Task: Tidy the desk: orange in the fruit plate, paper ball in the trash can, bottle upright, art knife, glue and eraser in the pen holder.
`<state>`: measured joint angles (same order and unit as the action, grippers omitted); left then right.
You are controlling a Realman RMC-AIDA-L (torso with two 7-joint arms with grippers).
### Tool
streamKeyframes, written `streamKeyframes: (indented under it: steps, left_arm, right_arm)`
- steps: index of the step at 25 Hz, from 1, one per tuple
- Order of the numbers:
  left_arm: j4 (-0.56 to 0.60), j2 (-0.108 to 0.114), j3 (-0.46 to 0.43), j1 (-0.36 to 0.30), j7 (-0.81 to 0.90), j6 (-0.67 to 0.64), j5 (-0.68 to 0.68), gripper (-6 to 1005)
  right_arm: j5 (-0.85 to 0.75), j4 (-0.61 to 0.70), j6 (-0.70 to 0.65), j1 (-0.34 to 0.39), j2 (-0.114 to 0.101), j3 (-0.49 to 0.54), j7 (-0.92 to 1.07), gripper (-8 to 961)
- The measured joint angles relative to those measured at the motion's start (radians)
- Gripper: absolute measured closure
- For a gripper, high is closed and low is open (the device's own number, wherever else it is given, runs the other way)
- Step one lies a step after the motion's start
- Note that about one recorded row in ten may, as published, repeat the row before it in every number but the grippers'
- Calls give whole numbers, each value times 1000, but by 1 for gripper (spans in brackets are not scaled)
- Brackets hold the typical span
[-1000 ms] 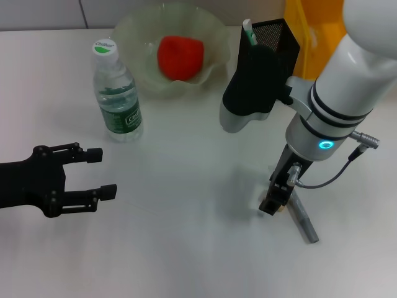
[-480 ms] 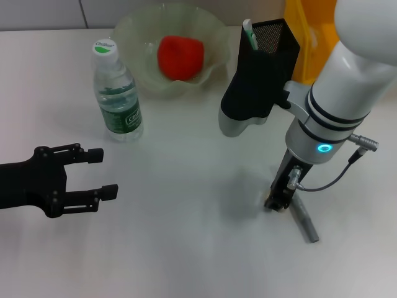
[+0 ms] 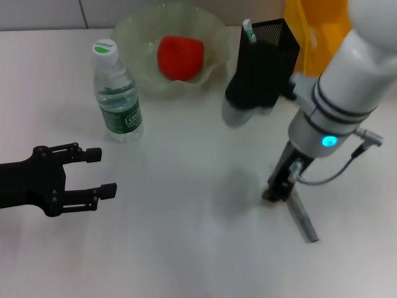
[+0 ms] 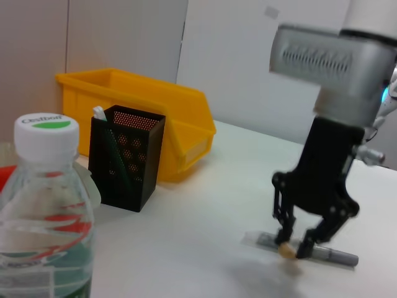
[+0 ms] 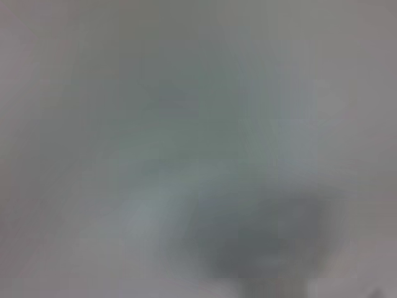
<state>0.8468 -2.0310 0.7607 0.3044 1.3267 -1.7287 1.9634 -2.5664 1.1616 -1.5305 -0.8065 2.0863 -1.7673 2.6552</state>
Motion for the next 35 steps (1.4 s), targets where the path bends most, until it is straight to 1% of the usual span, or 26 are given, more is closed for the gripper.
streamKeyframes:
  steps: [1, 2, 3, 4, 5, 6, 7, 9, 10, 11, 12, 13, 15, 16, 17, 18, 19, 21, 22, 25, 26, 28, 29, 32, 35]
  left_arm:
    - [-1, 0, 0, -1, -2, 1, 0, 214]
    - [-1, 0, 0, -1, -2, 1, 0, 214]
    - [-2, 0, 0, -2, -3, 1, 0, 214]
    - [-2, 0, 0, -2, -3, 1, 0, 214]
    - [-3, 0, 0, -2, -4, 1, 0, 214]
    - [-4, 0, 0, -2, -4, 1, 0, 214]
    - [-4, 0, 0, -2, -4, 1, 0, 214]
    - [-10, 0, 0, -2, -4, 1, 0, 214]
    - [-17, 0, 0, -1, -4, 2, 0, 214]
    - [-23, 0, 0, 2, -4, 3, 0, 214]
    - [-23, 0, 0, 2, -4, 3, 0, 214]
    - [-25, 0, 0, 3, -4, 4, 0, 214]
    - [-26, 0, 0, 3, -4, 6, 0, 214]
    - [-26, 0, 0, 4, -4, 9, 0, 214]
    - [-26, 0, 0, 4, -4, 9, 0, 214]
    - [-26, 0, 0, 4, -4, 9, 0, 213]
    - [-26, -1, 0, 4, -4, 10, 0, 213]
    - [-26, -3, 0, 4, -4, 11, 0, 213]
    - [-26, -4, 0, 3, -4, 11, 0, 213]
    - [-26, -4, 0, 1, -4, 13, 0, 213]
    - [-26, -4, 0, 0, -3, 13, 0, 213]
    - [-26, -5, 0, 0, -1, 14, 0, 213]
    - [-26, -7, 0, -1, 2, 14, 0, 213]
    - [-26, -10, 0, 1, 4, 15, 0, 213]
    - [-26, -10, 0, 2, 4, 15, 0, 213]
  right_arm:
    - [-2, 66, -21, 18, -3, 57, -2, 701]
    - [-2, 66, -21, 18, -3, 57, -2, 699]
    - [-10, 138, -34, 32, -4, 126, -6, 696]
    - [-10, 138, -34, 32, -4, 126, -6, 694]
    - [-20, 174, -38, 39, -4, 164, -7, 692]
    - [-44, 239, -32, 48, -5, 232, -8, 689]
    - [-44, 239, -32, 48, -5, 232, -8, 687]
    - [-62, 272, -9, 54, -5, 273, -10, 682]
    - [-72, 280, 14, 55, -5, 288, -11, 680]
    - [-88, 283, 73, 56, -6, 307, -12, 677]
    - [-88, 283, 73, 56, -6, 307, -12, 675]
    - [-92, 279, 107, 58, -6, 311, -12, 673]
    - [-100, 267, 188, 64, -6, 314, -12, 668]
    - [-108, 248, 276, 75, -4, 315, -10, 665]
    - [-108, 248, 276, 75, -4, 315, -10, 663]
    - [-112, 224, 355, 84, -4, 317, -7, 661]
    - [-112, 224, 355, 84, -4, 317, -7, 658]
    - [-112, 174, 447, 90, -3, 320, -7, 653]
    - [-112, 174, 447, 90, -3, 320, -7, 651]
    - [-116, 128, 515, 91, -4, 324, -10, 644]
    - [-122, 99, 558, 92, -5, 324, -10, 642]
    - [-124, 85, 581, 93, -5, 324, -11, 637]
    - [-124, 57, 620, 93, -5, 324, -11, 634]
    - [-124, 29, 655, 92, -5, 325, -11, 627]
    - [-124, 24, 662, 92, -5, 323, -11, 620]
